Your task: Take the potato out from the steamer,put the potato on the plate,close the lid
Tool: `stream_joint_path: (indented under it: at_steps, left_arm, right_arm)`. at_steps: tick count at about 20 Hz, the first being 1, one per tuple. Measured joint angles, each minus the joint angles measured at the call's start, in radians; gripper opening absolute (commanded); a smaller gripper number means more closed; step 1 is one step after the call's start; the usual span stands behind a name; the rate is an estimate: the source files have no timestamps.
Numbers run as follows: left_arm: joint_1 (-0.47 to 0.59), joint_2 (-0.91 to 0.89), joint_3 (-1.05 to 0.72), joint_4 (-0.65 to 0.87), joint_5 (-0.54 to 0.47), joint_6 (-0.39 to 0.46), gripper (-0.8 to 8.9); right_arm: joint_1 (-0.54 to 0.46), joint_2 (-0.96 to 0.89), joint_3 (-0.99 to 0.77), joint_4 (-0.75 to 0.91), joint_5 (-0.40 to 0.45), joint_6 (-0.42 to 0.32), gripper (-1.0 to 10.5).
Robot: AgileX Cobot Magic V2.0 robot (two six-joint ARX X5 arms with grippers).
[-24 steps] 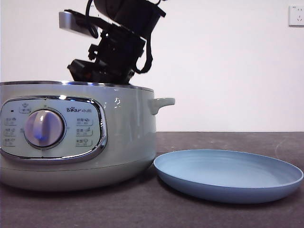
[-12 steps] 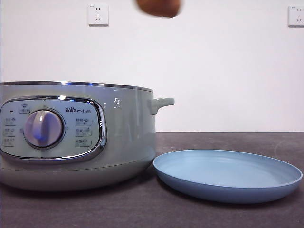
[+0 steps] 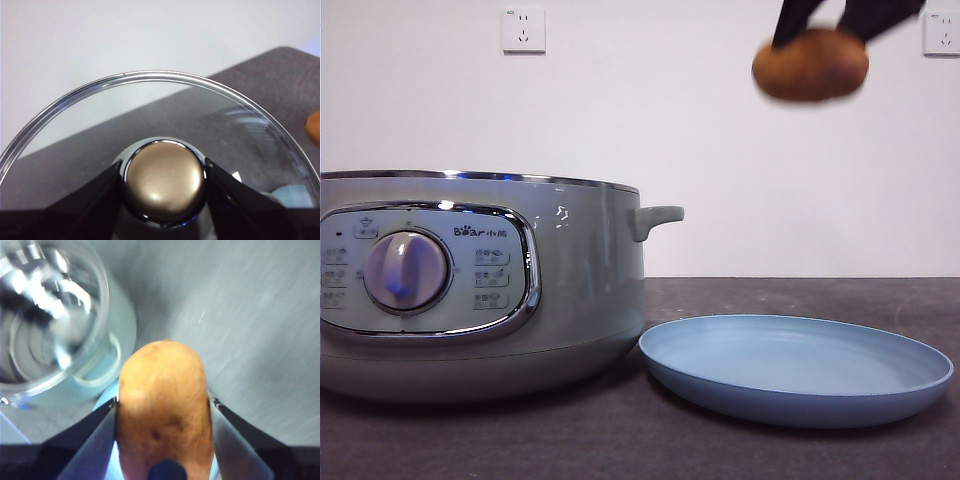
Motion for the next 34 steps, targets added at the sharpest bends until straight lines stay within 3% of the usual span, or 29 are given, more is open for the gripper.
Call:
stream_joint_path:
  at_steps: [6,9,13,22,23,26,34]
  left_arm:
    - [0.000,0.060,0.000,0.012,0.006,0.000,-0.08]
    - [0.000,0.070,0.000,0.024,0.006,0.000,-0.08]
    - [0.000,0.071,0.000,0.034,0.006,0.000,-0.08]
    - [0.000,0.071,0.000,0.036,0.006,0.000,-0.08]
    - [0.000,0.071,0.000,0.035,0.006,0.000,-0.08]
    - [0.000,0.071,0.000,0.035,0.008,0.000,-0.08]
    - [0.000,0.071,0.000,0.035,0.008,0.000,-0.08]
  right_arm:
    - [0.085,0.001,-0.395,0.234,0.005,0.057,-0.1]
    - [0.120,0.002,-0.541,0.328,0.094,0.094,-0.1]
    - [0.131,0.002,-0.568,0.375,0.183,0.115,-0.1]
    - [0.148,0.084,-0.566,0.428,0.183,0.127,0.0]
    - [0.150,0.085,-0.566,0.428,0.184,0.127,0.6]
    - [0.150,0.085,-0.566,0.428,0.184,0.150,4.9]
    - [0.155,0.079,-0.574,0.424,0.186,0.174,5.0]
